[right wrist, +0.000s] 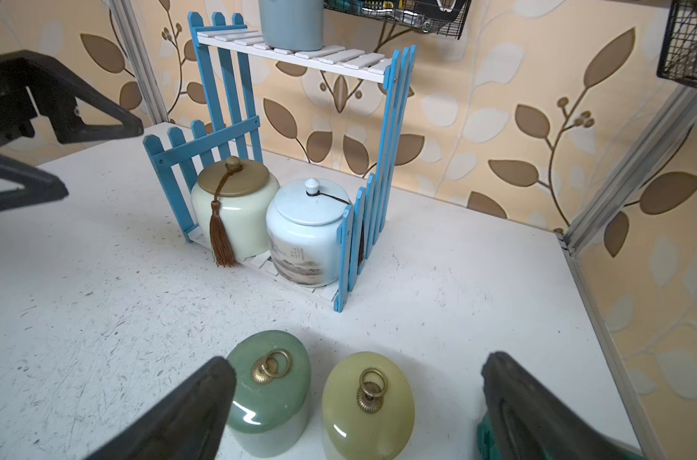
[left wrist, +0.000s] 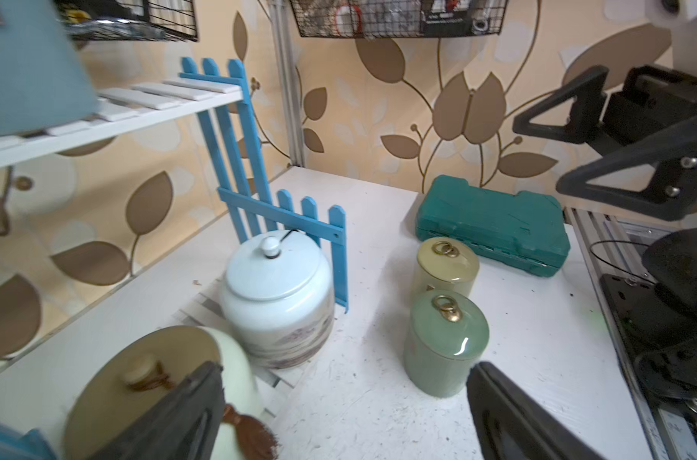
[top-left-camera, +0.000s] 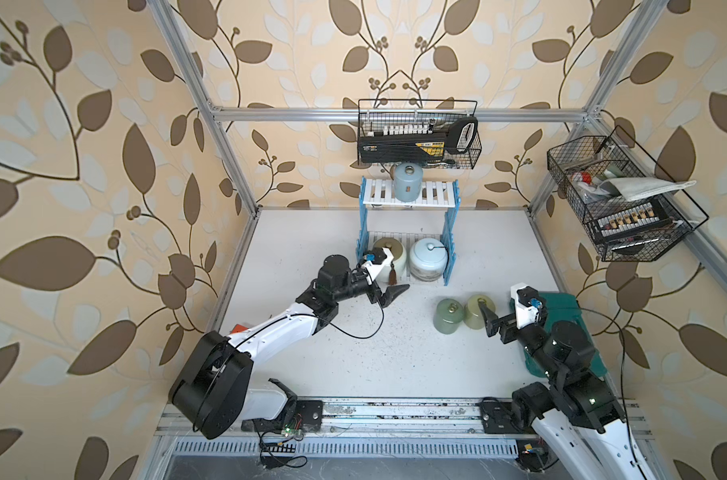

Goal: Remove the tea canisters from the shelf
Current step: Pick up the tea canister from the shelf.

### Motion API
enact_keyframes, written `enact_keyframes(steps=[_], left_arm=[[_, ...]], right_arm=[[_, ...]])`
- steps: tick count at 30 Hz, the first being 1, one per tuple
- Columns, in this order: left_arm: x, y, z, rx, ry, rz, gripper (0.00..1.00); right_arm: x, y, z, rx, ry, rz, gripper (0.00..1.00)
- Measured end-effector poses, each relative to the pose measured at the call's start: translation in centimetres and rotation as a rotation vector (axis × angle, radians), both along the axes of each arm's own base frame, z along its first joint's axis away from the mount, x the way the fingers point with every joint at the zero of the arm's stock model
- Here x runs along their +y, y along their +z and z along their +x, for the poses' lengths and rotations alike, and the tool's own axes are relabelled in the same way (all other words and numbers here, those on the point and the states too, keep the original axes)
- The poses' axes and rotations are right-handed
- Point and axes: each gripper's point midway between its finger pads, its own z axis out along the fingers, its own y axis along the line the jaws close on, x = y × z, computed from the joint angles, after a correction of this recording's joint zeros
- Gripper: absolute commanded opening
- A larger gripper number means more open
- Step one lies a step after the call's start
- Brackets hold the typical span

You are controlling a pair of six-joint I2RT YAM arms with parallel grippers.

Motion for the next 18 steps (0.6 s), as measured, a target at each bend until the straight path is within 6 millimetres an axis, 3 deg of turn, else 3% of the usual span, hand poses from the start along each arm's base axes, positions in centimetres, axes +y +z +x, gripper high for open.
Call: enact_keyframes(steps=[8,18], left_arm=[[6.6,1.8,2.1,0.046,0.146,-0.030,0.99],[12.7,2.7,2.4,0.061,0.311,-0.040,0.99]], right_arm=[[1.3,1.9,1.5,0.060,0.036,0.034,0.99],[3.4,5.8,4.6,0.096,0.070,0.091,0.99]])
